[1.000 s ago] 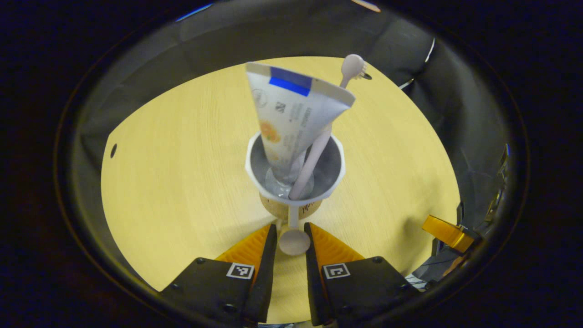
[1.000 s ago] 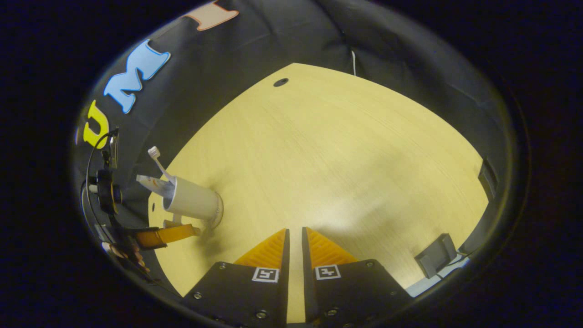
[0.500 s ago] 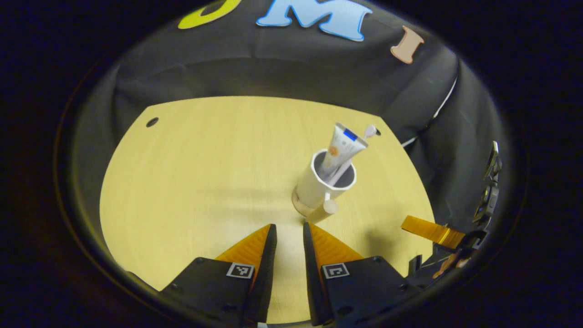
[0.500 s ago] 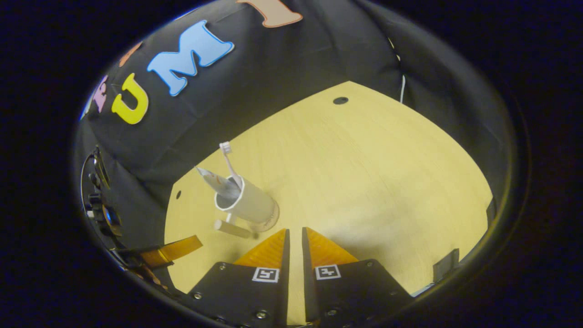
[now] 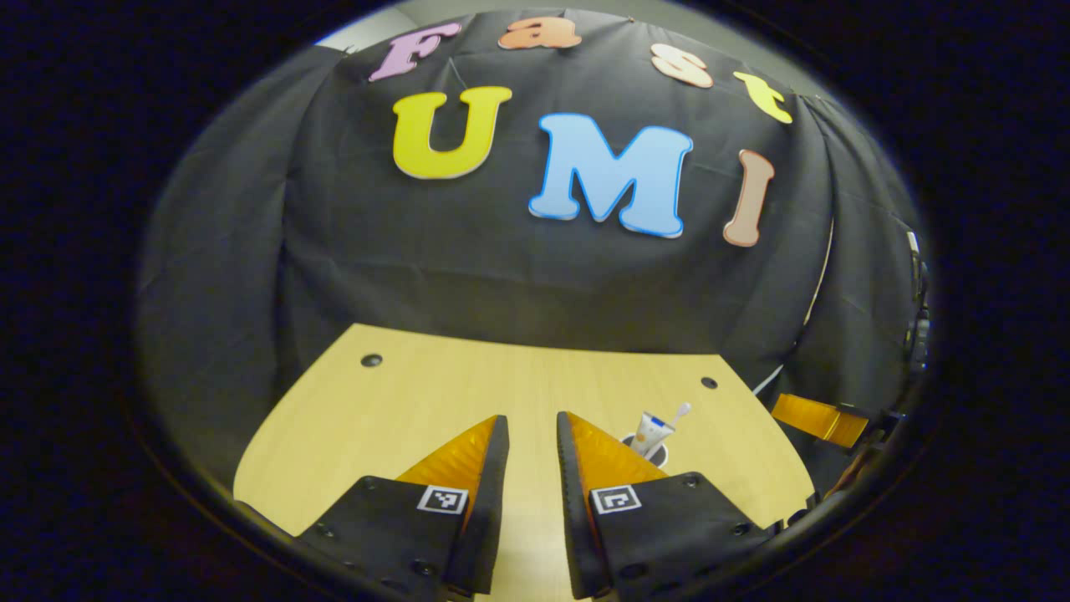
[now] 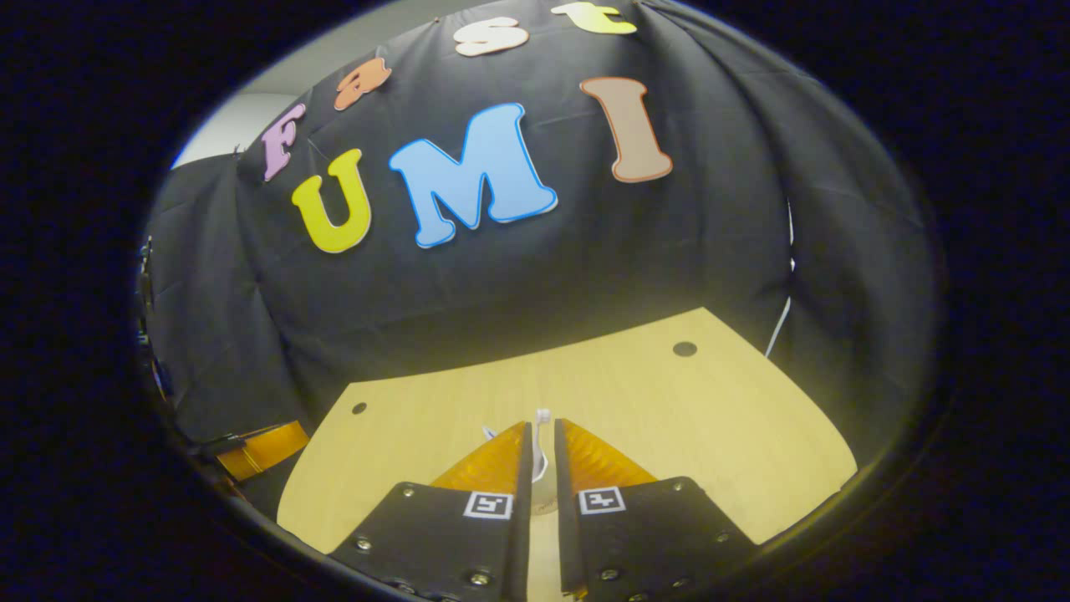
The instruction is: Put the toothbrush and toothpaste on the desktop into the cup, then pick up the cup and place it on the coaster on the desktop.
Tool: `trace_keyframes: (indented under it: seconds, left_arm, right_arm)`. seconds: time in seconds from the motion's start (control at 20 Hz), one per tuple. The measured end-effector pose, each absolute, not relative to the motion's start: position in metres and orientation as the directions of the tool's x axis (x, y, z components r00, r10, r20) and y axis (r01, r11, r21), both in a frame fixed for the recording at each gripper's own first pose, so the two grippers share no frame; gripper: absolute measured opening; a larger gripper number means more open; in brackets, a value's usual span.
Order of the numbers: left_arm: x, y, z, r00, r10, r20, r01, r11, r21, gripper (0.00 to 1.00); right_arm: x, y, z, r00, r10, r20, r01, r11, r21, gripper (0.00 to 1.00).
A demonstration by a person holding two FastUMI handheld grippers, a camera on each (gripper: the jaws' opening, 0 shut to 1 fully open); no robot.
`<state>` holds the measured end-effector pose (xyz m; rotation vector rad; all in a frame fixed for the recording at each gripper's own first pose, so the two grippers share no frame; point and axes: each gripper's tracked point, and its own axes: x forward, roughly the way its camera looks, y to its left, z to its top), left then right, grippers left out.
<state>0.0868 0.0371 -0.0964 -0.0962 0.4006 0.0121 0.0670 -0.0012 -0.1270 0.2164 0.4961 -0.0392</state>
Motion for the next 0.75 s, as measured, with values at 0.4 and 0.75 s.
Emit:
trace_keyframes:
  seconds: [0.4, 0.75]
  left_arm:
    - [0.088, 0.054, 0.042, 0.998, -0.004, -0.055, 0.003, 1.0, -0.021, 0.39]
    - [0.069, 0.057, 0.093, 0.998, -0.006, 0.069, 0.003, 0.999, 0.032, 0.34]
  right_arm:
    - [0.089, 0.005, -0.005, 0.975, -0.058, -0.214, 0.089, 0.986, 0.138, 0.14]
    - [0.08, 0.051, 0.054, 0.997, -0.005, -0.071, 0.008, 0.999, 0.037, 0.14]
